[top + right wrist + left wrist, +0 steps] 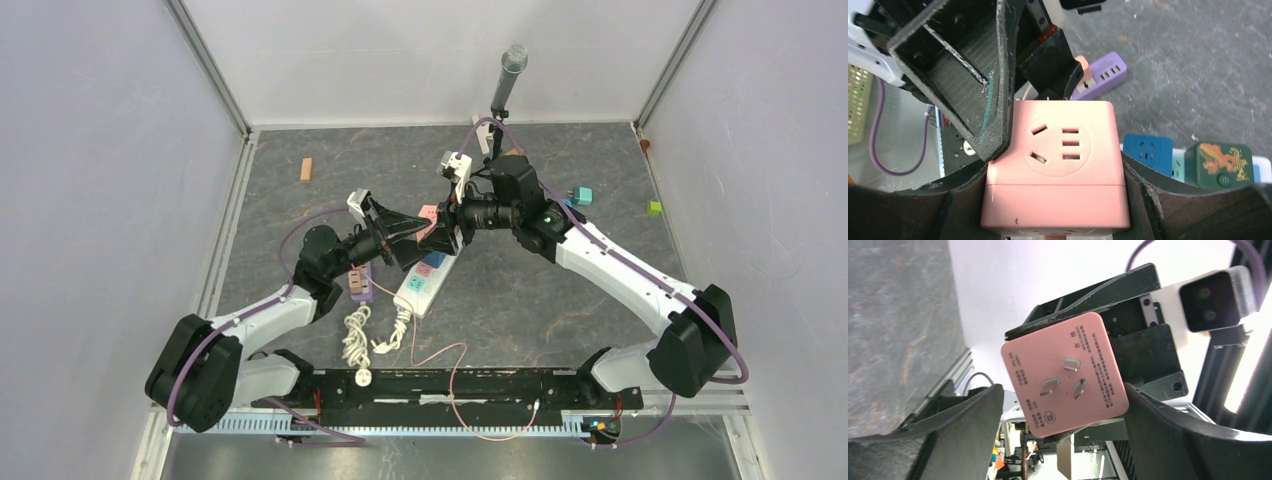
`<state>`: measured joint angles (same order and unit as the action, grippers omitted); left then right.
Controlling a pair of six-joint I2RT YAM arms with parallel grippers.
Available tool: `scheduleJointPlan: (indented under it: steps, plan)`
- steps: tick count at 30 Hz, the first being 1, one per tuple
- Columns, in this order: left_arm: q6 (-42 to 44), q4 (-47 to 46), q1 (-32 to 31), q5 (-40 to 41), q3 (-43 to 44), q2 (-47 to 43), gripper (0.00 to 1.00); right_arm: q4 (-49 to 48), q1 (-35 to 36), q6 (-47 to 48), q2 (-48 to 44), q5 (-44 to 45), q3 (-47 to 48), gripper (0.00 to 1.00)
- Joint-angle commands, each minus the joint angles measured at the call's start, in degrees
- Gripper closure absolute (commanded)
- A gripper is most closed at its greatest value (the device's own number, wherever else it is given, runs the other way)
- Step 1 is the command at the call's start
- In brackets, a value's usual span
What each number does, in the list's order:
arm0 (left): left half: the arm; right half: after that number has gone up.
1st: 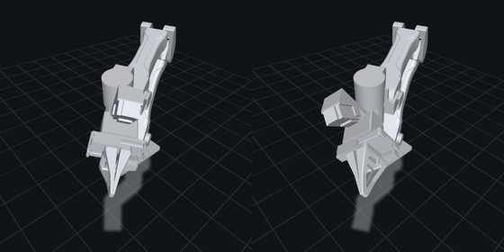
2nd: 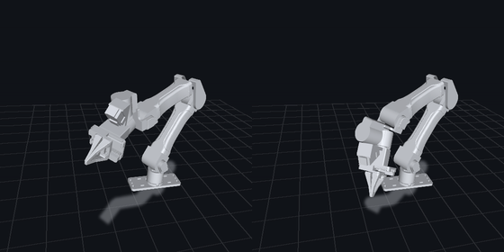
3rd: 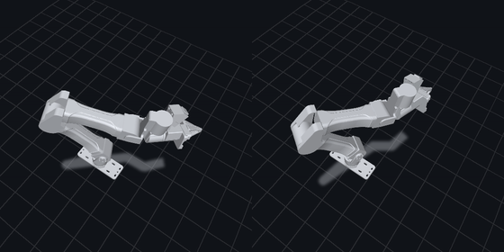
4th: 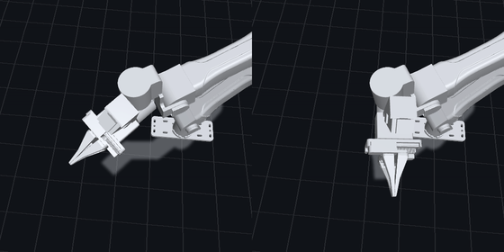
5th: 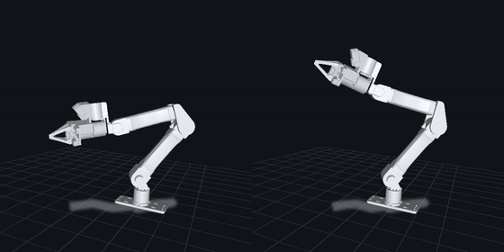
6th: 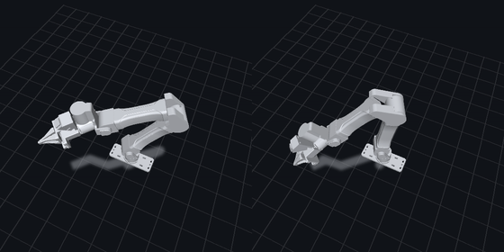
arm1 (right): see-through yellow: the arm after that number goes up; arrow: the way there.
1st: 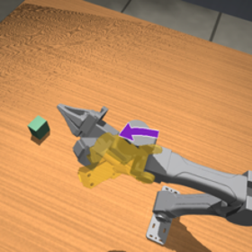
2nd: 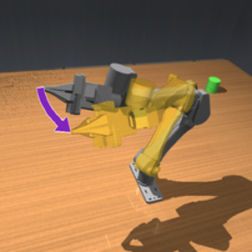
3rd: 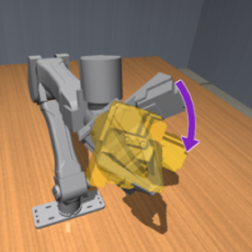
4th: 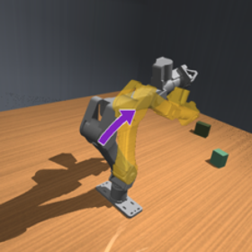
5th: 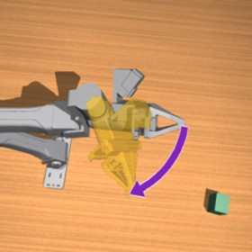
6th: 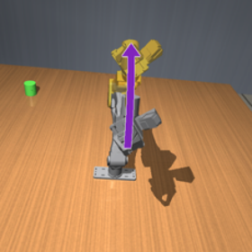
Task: Insert the plug
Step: Insert the plug into the socket.
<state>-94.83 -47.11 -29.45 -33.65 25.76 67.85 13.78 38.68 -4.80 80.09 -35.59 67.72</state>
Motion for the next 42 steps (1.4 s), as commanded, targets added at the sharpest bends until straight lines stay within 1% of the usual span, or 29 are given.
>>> scheduleJointPlan:
  steps: [1, 3, 5, 7, 8, 11, 13, 14, 15, 17, 19, 23, 24, 25, 26, 27, 30, 36, 42]
  plan:
    - [-5.85, -7.84, -0.43, -1.97, 0.95, 2.03, 0.13, -18.14, -0.44, -6.99, -3.19, -5.44, -0.72, 1.00]
    - [-6.33, -8.61, -0.44, -1.45, 0.89, 2.74, 0.22, -19.45, -0.47, -7.89, -3.19, -6.23, -1.09, 1.00]
    - [-7.69, -10.78, -0.43, -0.71, 0.48, 3.64, 0.27, -19.70, -0.44, -7.79, -3.19, -6.94, -1.19, 1.00]
    - [-9.11, -13.24, -0.44, -0.19, 0.37, 4.71, 0.33, -19.21, -0.45, -7.13, -3.09, -7.60, -1.13, 0.97]
    - [-9.63, -14.35, -0.43, -0.17, 0.58, 5.38, 0.38, -18.51, -0.44, -6.68, -2.87, -7.65, -0.94, 0.95]
    - [-11.02, -16.80, -0.43, 0.27, 1.36, 6.70, 0.63, -15.55, -0.44, -5.17, -2.23, -6.80, -0.13, 0.87]
    - [-11.90, -17.97, -0.43, 1.18, 1.61, 7.18, 0.87, -14.82, -0.51, -4.99, -2.22, -5.59, -0.14, 0.81]
    - [-12.20, -18.26, -0.44, 1.68, 1.69, 7.35, 0.97, -14.50, -0.54, -5.11, -2.50, -4.18, -0.20, 0.77]
    - [-12.37, -18.33, -0.45, 2.19, 1.75, 7.44, 0.98, -14.76, -0.55, -5.59, -2.79, -3.02, -0.49, 0.72]
    - [-12.47, -18.45, -0.43, 2.97, 2.06, 7.50, 0.98, -16.12, -0.81, -6.61, -3.67, -0.61, -1.36, 0.56]
    - [-12.63, -18.41, -0.43, 3.40, 2.33, 7.60, 0.98, -18.41, -1.01, -7.81, -4.69, 0.87, -2.58, 0.47]
    - [-13.58, -19.74, -0.43, 5.01, 1.86, 7.79, 0.98, -23.29, -1.62, -10.26, -6.41, 1.74, -4.99, 0.36]
    - [-14.07, -20.38, -0.44, 5.63, 1.51, 7.83, 0.98, -24.94, -1.72, -10.86, -6.92, 2.28, -5.59, 0.30]
    - [-14.60, -21.05, -0.48, 6.34, 1.19, 7.99, 0.98, -26.06, -1.76, -11.39, -7.76, 3.06, -6.35, 0.23]
    - [-15.02, -21.93, -0.43, 6.88, 0.96, 8.16, 0.98, -27.55, -1.77, -11.89, -8.29, 3.79, -7.13, 0.11]
    - [-15.31, -22.55, -0.49, 6.96, 0.93, 8.49, 0.98, -27.81, -1.84, -11.96, -8.52, 3.69, -6.95, 0.02]
    - [-15.63, -23.69, -0.44, 7.28, 1.12, 9.11, 0.98, -26.39, -1.89, -11.18, -8.96, 5.48, -6.53, 0.02]
    - [-16.31, -24.91, -0.48, 8.98, 1.62, 9.48, 0.98, -26.51, -1.94, -8.86, -10.90, 9.17, -8.32, 0.02]
    - [-17.74, -27.34, -0.47, 9.85, 1.86, 10.34, 0.98, -28.17, -2.33, -7.87, -13.19, 11.06, -11.09, 0.02]
